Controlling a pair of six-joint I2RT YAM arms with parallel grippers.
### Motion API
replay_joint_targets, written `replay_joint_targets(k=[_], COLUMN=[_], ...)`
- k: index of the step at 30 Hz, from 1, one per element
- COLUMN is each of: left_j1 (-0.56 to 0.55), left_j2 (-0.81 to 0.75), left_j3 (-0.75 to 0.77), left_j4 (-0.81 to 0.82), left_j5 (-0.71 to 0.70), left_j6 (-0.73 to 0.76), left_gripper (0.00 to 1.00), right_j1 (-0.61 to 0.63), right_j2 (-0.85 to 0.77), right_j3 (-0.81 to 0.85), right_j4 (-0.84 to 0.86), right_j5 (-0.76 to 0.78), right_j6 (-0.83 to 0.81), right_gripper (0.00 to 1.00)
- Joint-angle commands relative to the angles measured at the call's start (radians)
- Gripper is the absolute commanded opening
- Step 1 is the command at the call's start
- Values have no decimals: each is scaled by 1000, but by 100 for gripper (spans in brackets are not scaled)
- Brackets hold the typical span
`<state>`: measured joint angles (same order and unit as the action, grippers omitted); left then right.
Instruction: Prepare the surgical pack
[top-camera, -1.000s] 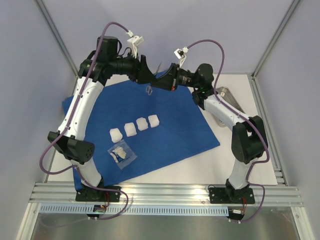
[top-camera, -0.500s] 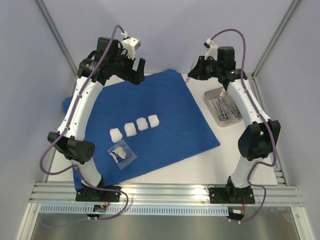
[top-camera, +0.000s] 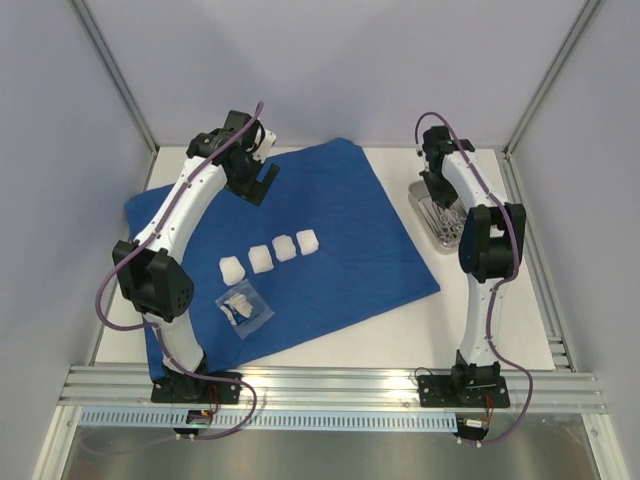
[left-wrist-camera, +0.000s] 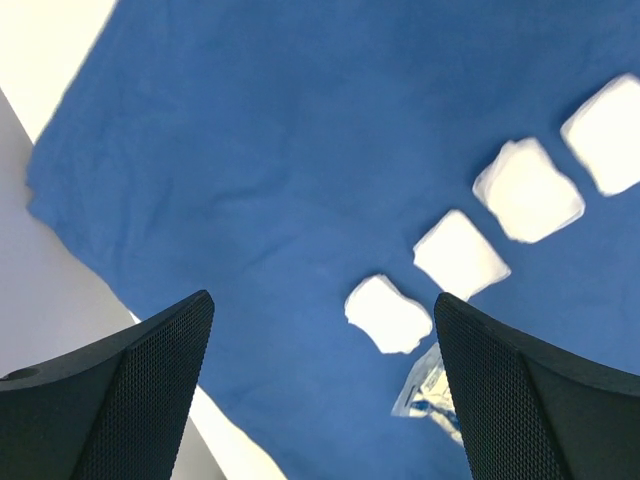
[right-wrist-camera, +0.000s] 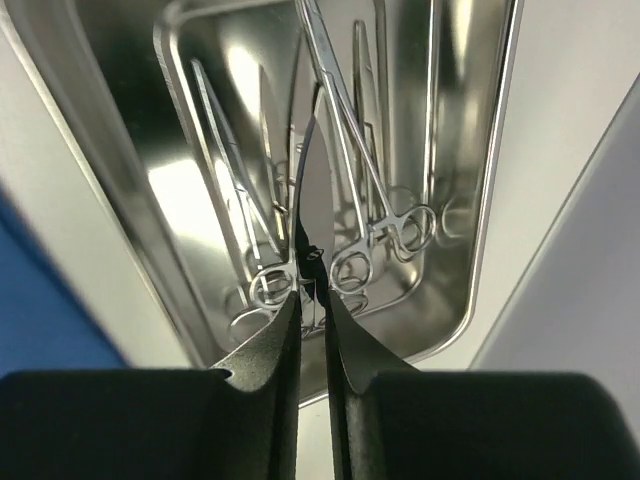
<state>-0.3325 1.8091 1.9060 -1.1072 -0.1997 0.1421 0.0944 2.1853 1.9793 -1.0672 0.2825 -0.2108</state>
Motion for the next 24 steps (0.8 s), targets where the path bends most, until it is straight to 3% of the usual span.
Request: replay_joint_targets(k=[1, 17, 24], left_j1=[-2, -2, -2], left_j2=[-19, 10, 18], left_j3=[-22, -24, -31], left_j4=[-6, -3, 9], left_j5=[-38, -37, -55], left_j6=[17, 21, 25], left_gripper=[100, 100, 100], right_j1=[-21, -35, -35], right_j2=[22, 71, 65], right_j3=[23, -80, -63], right_j4=[-37, 21, 13], right_j5=[168, 116, 106], right_j6=[-96, -118, -99], right_gripper=[1, 1, 19])
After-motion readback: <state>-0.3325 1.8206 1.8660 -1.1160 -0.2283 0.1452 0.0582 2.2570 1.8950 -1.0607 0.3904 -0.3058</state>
